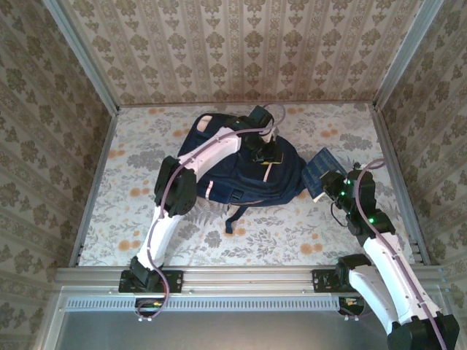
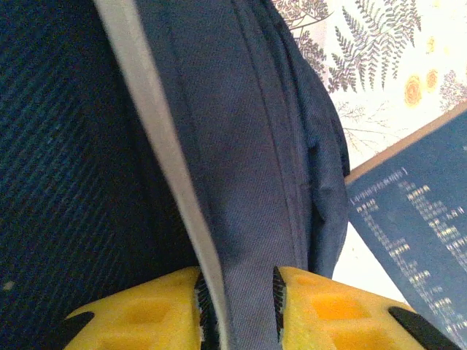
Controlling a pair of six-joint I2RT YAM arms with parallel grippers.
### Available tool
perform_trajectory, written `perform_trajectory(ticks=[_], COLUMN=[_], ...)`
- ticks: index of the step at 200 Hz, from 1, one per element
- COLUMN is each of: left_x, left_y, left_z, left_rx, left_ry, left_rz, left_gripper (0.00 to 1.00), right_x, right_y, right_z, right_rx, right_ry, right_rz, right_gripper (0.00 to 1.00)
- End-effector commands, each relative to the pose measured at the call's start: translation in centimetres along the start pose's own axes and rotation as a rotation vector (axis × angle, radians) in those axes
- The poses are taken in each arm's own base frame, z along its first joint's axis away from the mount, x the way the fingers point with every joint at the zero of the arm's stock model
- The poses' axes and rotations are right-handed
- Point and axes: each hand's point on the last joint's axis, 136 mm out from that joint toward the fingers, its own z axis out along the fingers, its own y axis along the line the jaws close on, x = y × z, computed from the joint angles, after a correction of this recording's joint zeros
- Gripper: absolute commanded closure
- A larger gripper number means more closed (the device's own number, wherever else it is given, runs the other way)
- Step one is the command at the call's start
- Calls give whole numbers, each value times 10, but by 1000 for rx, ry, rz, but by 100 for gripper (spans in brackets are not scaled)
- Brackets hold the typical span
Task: Pack the student bag
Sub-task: Open the student bag at the top-center of the table, then place the book in the student bag.
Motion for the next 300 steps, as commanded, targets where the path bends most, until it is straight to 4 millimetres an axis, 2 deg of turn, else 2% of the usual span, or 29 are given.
perform_trajectory(ticks=[1, 17, 29, 51, 85, 107, 126, 155, 181, 219, 261, 265, 270, 300], left_x=[9, 9, 7, -1, -11, -12, -10, -7, -3, 0, 0, 0, -5, -7], left_y=[6, 3, 1, -9, -38, -42, -48, -56, -56, -49, -54, -54, -45, -43], left_z=[9, 5, -5, -36, -115, -162, -194, -228, -246, -263, -275, -275, -283, -294], left_rx=[-61, -66, -74, -49, 45, 81, 158, 275, 351, 458, 519, 523, 515, 537], left_ry=[42, 51, 41, -4, -122, -183, -220, -260, -279, -315, -330, -328, -352, -368], left_rz=[64, 91, 108, 120, 152, 144, 139, 140, 146, 117, 123, 124, 112, 107], left_gripper=[71, 88, 100, 100, 100, 100, 100, 100, 100, 100, 100, 100, 100, 100], right_x=[-9, -14, -17, -27, -36, -41, -39, -25, -6, 16, 36, 38, 40, 54], right_y=[13, 15, 16, 20, 33, 35, 48, 74, 110, 146, 163, 165, 165, 176], right_z=[-11, -18, -23, -36, -51, -58, -58, -48, -43, -31, 4, 6, 9, 16], right_rx=[-38, -23, -15, 0, -42, -46, -109, -245, -459, -664, -758, -764, -766, -781], right_ry=[-21, -34, -48, -79, -122, -152, -137, -40, 73, 274, 467, 477, 484, 508], right_rz=[-16, -43, -66, -103, -141, -156, -188, -210, -214, -129, 5, 13, 27, 42], right_gripper=[100, 100, 100, 100, 100, 100, 100, 100, 100, 100, 100, 100, 100, 100])
